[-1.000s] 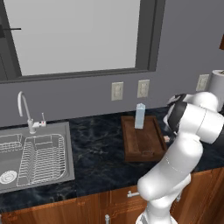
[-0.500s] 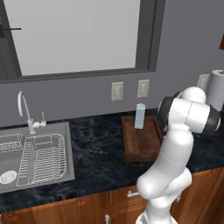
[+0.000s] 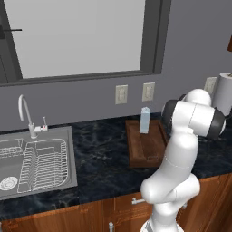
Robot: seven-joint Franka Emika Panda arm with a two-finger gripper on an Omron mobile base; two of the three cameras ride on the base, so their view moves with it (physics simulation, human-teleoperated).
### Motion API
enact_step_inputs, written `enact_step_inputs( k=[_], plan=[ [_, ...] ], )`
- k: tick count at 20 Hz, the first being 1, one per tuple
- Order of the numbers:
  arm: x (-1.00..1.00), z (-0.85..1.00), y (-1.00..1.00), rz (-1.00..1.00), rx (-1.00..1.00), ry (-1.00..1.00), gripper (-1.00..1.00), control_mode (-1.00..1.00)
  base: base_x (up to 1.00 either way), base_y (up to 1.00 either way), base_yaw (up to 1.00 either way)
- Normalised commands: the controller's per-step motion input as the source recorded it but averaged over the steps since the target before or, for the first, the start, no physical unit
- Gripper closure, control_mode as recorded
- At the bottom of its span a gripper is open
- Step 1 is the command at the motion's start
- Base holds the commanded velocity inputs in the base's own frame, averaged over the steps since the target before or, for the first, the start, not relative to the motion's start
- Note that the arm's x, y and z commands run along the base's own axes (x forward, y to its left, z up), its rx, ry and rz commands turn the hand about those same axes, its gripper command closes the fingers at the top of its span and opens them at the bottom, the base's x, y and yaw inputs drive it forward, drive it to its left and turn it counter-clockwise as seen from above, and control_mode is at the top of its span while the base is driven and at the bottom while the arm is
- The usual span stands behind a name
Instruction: Take out the milk from the fridge and place it on the tray on the counter. Then take the sugar cube near the tray and place it in the tray.
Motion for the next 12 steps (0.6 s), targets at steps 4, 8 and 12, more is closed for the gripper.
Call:
enact_step_inputs(
  k=[4, 8, 12],
  plan=[
    [-0.02, 0.00, 0.12, -0.03, 0.00, 0.07, -1.00, -1.00, 0.00, 0.00, 0.00],
    [-0.15, 0.00, 0.20, -0.03, 0.00, 0.01, -1.00, -1.00, 0.00, 0.00, 0.00],
    [-0.04, 0.00, 0.12, -0.04, 0.00, 0.00, -1.00, -1.00, 0.00, 0.00, 0.00]
  ],
)
